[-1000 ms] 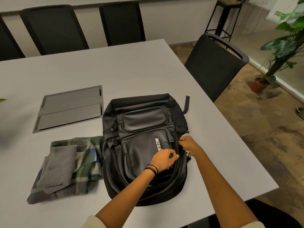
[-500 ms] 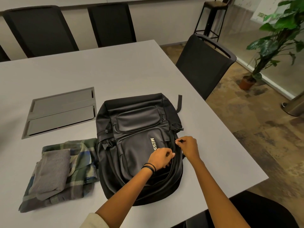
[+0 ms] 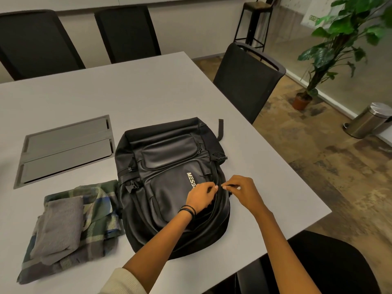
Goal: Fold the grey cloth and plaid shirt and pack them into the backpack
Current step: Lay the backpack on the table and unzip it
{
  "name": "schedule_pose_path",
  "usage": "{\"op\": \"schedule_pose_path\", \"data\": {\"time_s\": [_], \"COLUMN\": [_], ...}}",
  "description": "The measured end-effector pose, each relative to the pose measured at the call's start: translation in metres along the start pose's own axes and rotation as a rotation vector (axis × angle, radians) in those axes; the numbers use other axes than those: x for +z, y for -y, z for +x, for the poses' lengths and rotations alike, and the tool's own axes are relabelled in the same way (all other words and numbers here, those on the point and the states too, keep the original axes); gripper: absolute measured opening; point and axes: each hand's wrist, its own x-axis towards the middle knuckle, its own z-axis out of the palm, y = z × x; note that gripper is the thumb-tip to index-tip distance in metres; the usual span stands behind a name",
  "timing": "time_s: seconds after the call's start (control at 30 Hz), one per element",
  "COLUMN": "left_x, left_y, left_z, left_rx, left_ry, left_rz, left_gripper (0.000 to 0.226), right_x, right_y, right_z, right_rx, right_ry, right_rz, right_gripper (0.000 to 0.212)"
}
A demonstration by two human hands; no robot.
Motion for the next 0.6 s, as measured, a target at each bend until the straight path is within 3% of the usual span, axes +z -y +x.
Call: {"op": "schedule_pose_path", "data": {"time_s": [0.37, 0.6], "left_x": [-0.010, -0.009], "left_y": [-0.003, -0.002], "left_z": [0.001, -0.009], "left_rx": [0.031, 0.094], "left_ry": [0.011, 0.070], "left_rz": [0.008, 0.190], "left_gripper": [0.034, 0.021], "right_x": [0.009, 0.013], "right_y": [0.038, 0.041], "right_z": [-0.031, -0.035], "right_rx": [0.025, 0.089], "right_ry": [0.403, 0.407], "right_rz": [0.025, 0.024], "right_gripper": [0.014, 0.014]}}
